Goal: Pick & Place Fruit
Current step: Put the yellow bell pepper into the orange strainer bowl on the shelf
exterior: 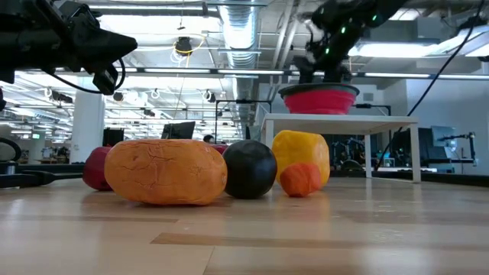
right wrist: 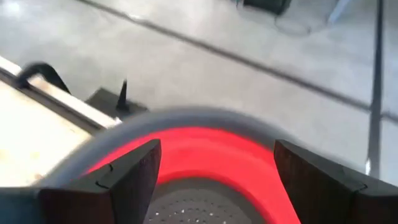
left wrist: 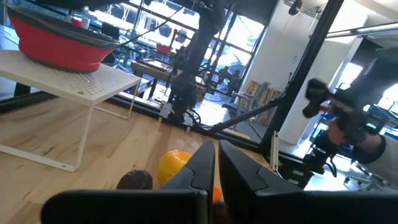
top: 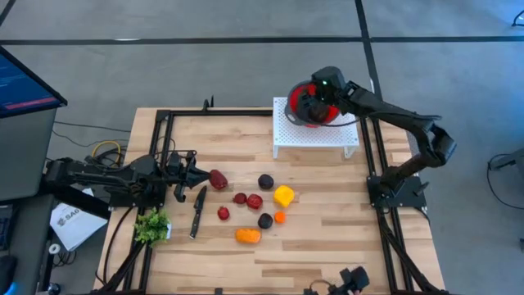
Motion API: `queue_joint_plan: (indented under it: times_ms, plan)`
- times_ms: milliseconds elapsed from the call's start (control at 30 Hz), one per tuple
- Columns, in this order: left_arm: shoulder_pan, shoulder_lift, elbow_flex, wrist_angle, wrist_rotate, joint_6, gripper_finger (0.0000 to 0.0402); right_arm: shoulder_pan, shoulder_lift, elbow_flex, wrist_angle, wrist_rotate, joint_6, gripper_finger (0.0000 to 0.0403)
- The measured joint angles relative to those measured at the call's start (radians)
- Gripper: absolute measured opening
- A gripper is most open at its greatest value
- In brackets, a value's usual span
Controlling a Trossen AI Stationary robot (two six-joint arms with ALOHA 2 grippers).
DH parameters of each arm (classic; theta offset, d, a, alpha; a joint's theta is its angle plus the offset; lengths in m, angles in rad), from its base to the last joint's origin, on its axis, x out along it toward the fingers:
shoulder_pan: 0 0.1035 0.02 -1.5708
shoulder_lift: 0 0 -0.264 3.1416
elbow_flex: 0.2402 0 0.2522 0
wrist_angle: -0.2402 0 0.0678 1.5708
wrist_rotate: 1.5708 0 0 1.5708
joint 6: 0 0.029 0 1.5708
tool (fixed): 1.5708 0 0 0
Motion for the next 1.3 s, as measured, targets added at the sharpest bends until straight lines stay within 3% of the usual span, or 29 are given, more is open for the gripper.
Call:
queue_joint_plan:
  times_ms: [167,333,533,700,967,1300]
  plan:
    - [0.0,0.0,0.0,0.0,0.0,0.0,0.0017,0.134,-0.12,0.0,-0.013,0.04,-0.039,0.0306]
    - [0.0,0.0,0.0,0.0,0.001,0.0,0.0017,0.392,-0.187,0.0,-0.071,0.093,-0.041,0.0306]
    - [0.0,0.0,0.0,0.0,0.003,0.0,0.0017,0.753,-0.14,0.0,-0.186,0.327,-0.024,0.0306]
    - [0.0,0.0,0.0,0.0,0.003,0.0,0.0017,0.95,-0.024,0.0,-0.273,0.433,0.158,0.0306]
    - [0.0,0.03,0.0,0.002,-0.002,0.0,0.0017,1.025,0.21,-0.033,-0.284,0.308,0.408,0.0314]
    - [0.0,0.091,0.0,0.008,-0.001,0.0,0.0017,0.971,0.365,-0.032,-0.272,0.24,0.48,0.0392]
